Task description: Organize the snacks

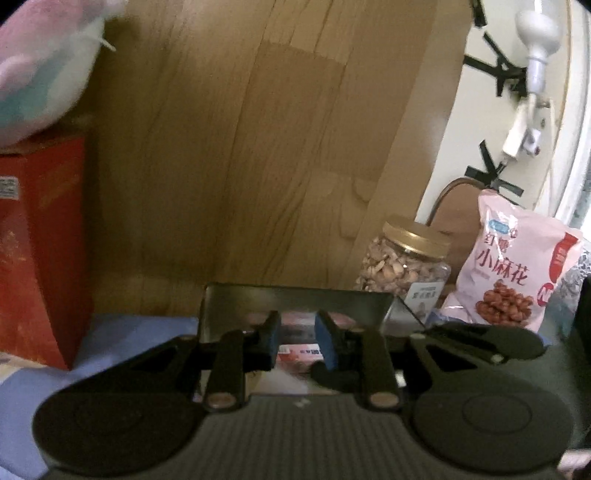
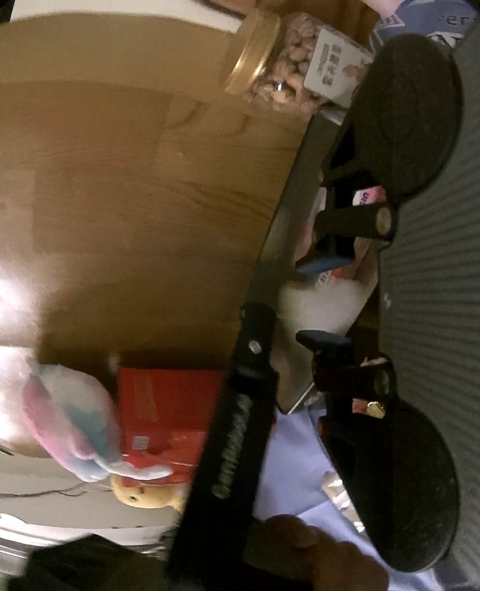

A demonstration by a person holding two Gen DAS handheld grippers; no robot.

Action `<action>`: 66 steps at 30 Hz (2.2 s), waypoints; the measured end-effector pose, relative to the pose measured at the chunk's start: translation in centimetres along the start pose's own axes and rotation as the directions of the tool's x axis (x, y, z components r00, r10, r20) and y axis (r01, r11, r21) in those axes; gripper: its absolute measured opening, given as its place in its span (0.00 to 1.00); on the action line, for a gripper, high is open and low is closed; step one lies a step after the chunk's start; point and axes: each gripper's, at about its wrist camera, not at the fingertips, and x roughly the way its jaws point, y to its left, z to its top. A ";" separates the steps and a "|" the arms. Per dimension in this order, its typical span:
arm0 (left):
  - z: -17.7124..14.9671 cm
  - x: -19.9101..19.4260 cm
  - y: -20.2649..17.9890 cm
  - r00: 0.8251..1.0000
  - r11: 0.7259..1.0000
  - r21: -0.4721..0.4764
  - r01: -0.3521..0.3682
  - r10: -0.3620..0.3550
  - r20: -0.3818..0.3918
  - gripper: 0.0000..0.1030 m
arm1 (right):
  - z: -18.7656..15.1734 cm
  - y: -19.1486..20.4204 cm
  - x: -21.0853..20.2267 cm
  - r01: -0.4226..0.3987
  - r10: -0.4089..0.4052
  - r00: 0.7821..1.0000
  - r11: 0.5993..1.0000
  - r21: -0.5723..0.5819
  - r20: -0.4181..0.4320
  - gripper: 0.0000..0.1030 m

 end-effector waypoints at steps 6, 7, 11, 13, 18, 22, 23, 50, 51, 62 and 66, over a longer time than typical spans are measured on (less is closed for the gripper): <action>-1.3 -5.3 2.5 0.997 0.998 -0.048 -0.041 0.045 0.066 0.29 | -2.0 -1.1 -5.7 -0.058 0.053 0.997 0.994 0.092 0.050 0.36; -1.9 -6.0 3.2 0.996 0.996 -0.059 -0.060 0.063 0.060 0.29 | -2.6 -1.3 -6.3 -0.060 0.055 0.997 0.992 0.108 0.047 0.36; -4.8 -7.3 5.7 0.992 0.985 -0.118 -0.128 0.127 -0.017 0.31 | -5.6 -2.7 -8.0 -0.006 0.006 1.000 0.977 0.211 0.002 0.36; -6.3 -7.5 6.8 0.986 0.973 -0.160 -0.163 0.157 -0.053 0.31 | -6.6 -3.5 -7.9 0.052 -0.044 0.998 0.963 0.263 -0.034 0.36; -9.0 -8.0 6.8 0.991 0.963 -0.242 -0.118 0.101 -0.082 0.29 | -8.8 -5.7 -6.3 0.016 0.055 0.989 0.878 0.478 -0.134 0.37; -9.3 -9.2 4.7 0.996 0.975 -0.208 -0.077 0.067 -0.054 0.29 | -8.7 -3.0 -7.5 -0.094 0.151 0.982 0.912 0.400 -0.115 0.35; -9.2 -9.6 4.3 0.998 0.977 -0.203 -0.062 0.054 -0.044 0.29 | -8.7 -2.0 -8.0 -0.112 0.162 0.981 0.926 0.360 -0.109 0.37; -10.7 -2.9 -5.5 0.961 0.988 -0.125 0.088 -0.117 -0.252 0.31 | -11.2 1.8 -9.7 -0.092 0.103 0.991 0.988 0.126 -0.090 0.47; -10.7 -2.9 -5.6 0.960 0.989 -0.125 0.083 -0.113 -0.254 0.31 | -11.2 1.9 -9.8 -0.091 0.103 0.990 0.989 0.117 -0.097 0.47; -9.9 -3.5 -7.0 0.975 0.996 -0.053 0.075 -0.084 -0.206 0.33 | -11.2 1.5 -10.3 -0.072 0.084 0.994 0.982 0.174 -0.065 0.27; -7.8 -5.6 -7.6 0.988 0.996 -0.016 0.088 -0.089 -0.129 0.31 | -9.8 2.0 -11.4 -0.078 0.079 0.997 0.983 0.166 -0.001 0.26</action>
